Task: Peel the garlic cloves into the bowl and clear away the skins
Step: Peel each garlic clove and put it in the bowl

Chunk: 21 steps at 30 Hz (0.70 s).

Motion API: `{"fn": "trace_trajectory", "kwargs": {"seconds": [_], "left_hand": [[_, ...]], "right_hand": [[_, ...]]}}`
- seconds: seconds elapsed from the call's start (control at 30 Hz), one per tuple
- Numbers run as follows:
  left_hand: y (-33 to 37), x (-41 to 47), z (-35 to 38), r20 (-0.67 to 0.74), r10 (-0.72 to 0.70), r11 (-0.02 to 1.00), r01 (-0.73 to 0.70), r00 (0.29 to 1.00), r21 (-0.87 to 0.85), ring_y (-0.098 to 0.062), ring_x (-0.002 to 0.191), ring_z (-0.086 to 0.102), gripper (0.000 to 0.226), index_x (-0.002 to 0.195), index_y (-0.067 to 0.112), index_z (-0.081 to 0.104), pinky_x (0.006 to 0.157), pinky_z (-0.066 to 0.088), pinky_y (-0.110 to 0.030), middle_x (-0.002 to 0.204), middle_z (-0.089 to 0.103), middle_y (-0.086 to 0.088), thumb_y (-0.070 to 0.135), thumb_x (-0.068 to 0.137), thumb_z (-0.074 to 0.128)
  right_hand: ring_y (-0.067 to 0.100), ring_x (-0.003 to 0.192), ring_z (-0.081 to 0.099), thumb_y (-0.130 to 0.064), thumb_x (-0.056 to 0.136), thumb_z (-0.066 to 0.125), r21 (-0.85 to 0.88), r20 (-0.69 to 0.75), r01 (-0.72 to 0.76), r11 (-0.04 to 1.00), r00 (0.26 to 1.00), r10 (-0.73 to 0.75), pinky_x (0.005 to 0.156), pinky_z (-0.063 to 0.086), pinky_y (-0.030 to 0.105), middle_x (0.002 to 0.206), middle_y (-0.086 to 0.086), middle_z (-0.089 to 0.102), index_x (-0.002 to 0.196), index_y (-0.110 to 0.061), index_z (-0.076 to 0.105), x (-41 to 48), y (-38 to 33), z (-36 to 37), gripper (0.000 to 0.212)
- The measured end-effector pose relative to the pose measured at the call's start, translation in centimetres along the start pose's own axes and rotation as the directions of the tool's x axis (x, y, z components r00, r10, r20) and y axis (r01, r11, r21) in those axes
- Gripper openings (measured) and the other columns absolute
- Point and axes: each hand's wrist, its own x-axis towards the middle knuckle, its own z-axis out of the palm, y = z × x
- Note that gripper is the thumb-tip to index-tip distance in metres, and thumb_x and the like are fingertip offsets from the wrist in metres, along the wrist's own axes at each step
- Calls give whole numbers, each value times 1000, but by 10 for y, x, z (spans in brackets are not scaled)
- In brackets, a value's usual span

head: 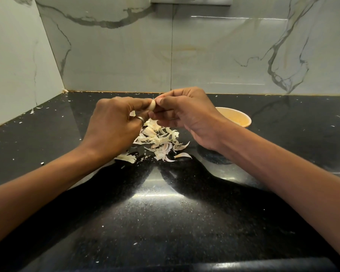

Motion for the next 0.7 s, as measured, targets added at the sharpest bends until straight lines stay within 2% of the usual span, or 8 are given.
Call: {"fn": "trace_trajectory", "kwargs": {"seconds": [0.07,0.23,0.33,0.37,0.43,0.6,0.7], "left_hand": [[0,0,0,-3,10,1000,-10,1000,13,5,68,56,27,118,30,75,69,33,0,106,77,4,22,92,72],[0,0,-1,-16,65,998,-65,998,19,0,85,60,28,120,25,73,72,34,3,109,76,1,20,92,72],[0,1,-1,-16,111,994,-111,994,-3,2,92,63,29,120,21,73,77,48,-11,110,75,0,16,92,72],[0,1,-1,-19,126,992,-127,992,-16,4,95,62,29,120,20,73,80,50,-17,111,75,0,14,92,72],[0,1,-2,-25,156,987,-156,987,-25,5,100,59,29,120,17,73,84,51,-21,112,74,1,12,91,72],[-1,1,-1,-16,191,981,-192,981,-21,4,104,59,28,120,12,72,89,48,-8,112,66,12,10,92,72],[-1,1,1,-6,185,982,-185,983,-19,4,105,60,27,118,10,73,90,43,-1,112,67,10,12,92,73]], "right_hand": [[26,82,72,1,97,62,47,17,-20,999,1000,19,82,62,37,92,22,74,109,14,66,0,0,0,18],[25,78,72,2,95,63,41,35,-11,999,999,10,81,62,37,88,23,74,106,15,66,3,2,-2,18],[26,77,73,2,95,63,7,40,27,1000,999,-28,80,63,36,90,25,75,102,15,67,4,2,-3,15],[26,77,73,2,95,63,-5,37,37,999,999,-37,80,63,36,93,27,75,104,16,67,4,2,-4,17],[27,79,73,2,95,63,-34,33,54,998,998,-53,79,63,35,97,29,75,106,19,66,5,1,-5,21],[29,84,74,2,94,62,-65,30,63,996,998,-61,80,64,35,94,27,76,103,18,68,5,1,-7,19],[24,76,75,3,93,63,-65,18,66,996,998,-65,78,64,34,87,23,76,98,16,69,5,2,-6,15]]}}
